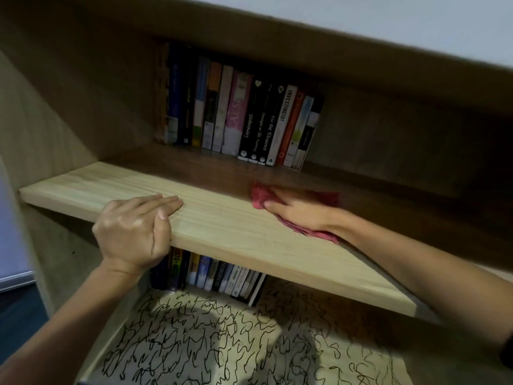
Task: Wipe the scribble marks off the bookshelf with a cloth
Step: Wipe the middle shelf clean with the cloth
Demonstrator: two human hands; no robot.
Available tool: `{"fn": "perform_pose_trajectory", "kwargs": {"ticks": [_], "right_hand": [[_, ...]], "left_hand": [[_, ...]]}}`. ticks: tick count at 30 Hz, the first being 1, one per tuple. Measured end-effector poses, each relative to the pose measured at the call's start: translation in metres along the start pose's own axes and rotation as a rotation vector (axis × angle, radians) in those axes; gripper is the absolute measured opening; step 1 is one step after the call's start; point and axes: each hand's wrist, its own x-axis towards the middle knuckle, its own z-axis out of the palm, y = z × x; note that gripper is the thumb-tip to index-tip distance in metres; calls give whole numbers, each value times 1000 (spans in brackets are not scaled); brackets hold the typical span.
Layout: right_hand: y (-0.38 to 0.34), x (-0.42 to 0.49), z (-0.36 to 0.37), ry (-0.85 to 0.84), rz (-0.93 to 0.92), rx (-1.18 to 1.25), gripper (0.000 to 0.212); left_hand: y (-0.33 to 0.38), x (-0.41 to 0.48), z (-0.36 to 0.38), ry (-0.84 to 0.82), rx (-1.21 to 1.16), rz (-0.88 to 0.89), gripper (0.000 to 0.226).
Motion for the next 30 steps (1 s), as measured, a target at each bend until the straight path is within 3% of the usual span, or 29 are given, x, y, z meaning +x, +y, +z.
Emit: {"fn": "perform_pose_trajectory", "kwargs": {"ticks": [2, 3, 6, 9, 13, 16, 20, 22, 24, 26, 28, 30], "right_hand": [[35, -14, -17, -8, -22, 48, 38], [59, -16, -28, 77, 44, 46, 33], [113, -9, -58, 432, 475, 89, 39], [103, 4, -63, 484, 564, 145, 37], [21, 19, -31, 369, 357, 50, 40], [-45, 8, 4, 127, 72, -57, 42], [-45, -53, 19, -12, -230, -247, 52], [-6, -82, 1, -9, -123, -170, 41], [38, -103, -23, 63, 223, -119, 35], [66, -108, -38, 215, 512, -40, 60], [63, -93, -36, 383, 553, 2, 51], [29, -70, -18, 340, 494, -60, 39]], "left_hand": [[-1, 0, 0, -24, -1, 4, 53], [-1, 0, 0, -28, -2, -4, 52], [-1, -1, 3, 18, -17, -23, 52], [-1, -2, 6, 56, -22, -35, 57], [-2, -1, 4, 10, -39, -43, 60], [-1, 1, -2, -83, -3, -39, 52], [2, 4, -10, -166, 3, -51, 50], [4, 6, -13, -226, 4, -95, 50], [7, 6, -14, -276, 9, -146, 50], [9, 5, -14, -303, -8, -186, 51], [10, 6, -14, -323, -25, -220, 52], [13, 9, -16, -346, -40, -235, 53]]}}
